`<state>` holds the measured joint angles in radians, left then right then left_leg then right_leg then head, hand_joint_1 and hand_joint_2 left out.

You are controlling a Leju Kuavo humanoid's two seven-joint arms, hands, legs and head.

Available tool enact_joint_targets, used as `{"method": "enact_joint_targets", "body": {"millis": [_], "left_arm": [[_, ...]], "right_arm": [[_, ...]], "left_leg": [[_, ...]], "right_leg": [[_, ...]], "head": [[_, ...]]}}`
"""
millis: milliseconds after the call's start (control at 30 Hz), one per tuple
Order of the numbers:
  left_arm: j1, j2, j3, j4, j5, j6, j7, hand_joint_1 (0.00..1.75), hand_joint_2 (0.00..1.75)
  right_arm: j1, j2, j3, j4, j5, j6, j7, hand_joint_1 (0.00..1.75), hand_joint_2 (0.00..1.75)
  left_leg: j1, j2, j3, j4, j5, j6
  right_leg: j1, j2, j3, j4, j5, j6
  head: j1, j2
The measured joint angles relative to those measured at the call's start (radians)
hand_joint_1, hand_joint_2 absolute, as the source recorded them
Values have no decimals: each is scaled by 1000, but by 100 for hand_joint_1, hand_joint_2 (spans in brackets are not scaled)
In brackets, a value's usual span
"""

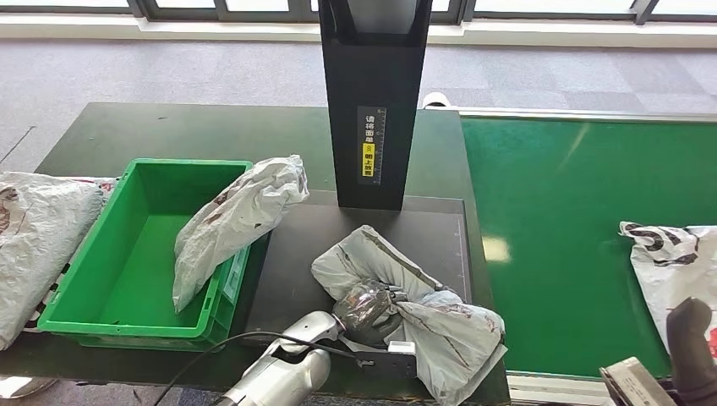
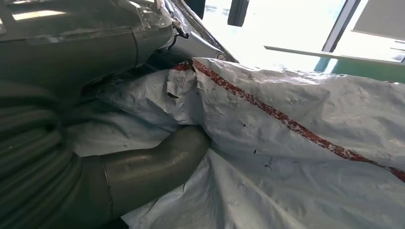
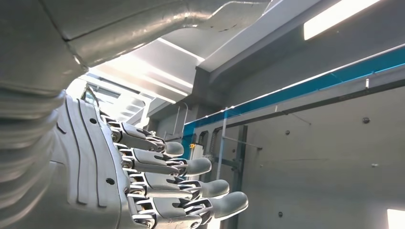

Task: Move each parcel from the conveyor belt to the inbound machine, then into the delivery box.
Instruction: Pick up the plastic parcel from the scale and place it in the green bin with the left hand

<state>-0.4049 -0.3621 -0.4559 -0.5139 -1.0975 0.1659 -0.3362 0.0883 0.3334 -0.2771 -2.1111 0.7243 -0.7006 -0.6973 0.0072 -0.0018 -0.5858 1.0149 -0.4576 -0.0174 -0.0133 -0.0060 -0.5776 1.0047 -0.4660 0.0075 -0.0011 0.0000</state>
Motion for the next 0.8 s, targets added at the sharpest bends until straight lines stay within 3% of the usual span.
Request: {"method": "enact_joint_targets", "body": {"millis": [400,600,800], "left_arm": [[7,-1,-1,-9,-12,69,4,175,175],[63,2,75,-200,254,323,-227,175,175],[106,11,157,-431,357,426,-305,175,175]], "right_arm": [[0,0,-5,10,13,0,0,0,175],[8,0,-7,13,27,0,0,0,175],[9,0,-10,17,30,0,0,0,175]], "left_leg": [[0,0,0,0,0,0],[0,0,-1,0,0,0],[1,0,-2,0,0,0]], "right_leg": [[0,0,0,0,0,0],[0,1,-2,0,0,0],[1,0,-2,0,0,0]], "head": [[0,0],[0,0],[0,0]]}}
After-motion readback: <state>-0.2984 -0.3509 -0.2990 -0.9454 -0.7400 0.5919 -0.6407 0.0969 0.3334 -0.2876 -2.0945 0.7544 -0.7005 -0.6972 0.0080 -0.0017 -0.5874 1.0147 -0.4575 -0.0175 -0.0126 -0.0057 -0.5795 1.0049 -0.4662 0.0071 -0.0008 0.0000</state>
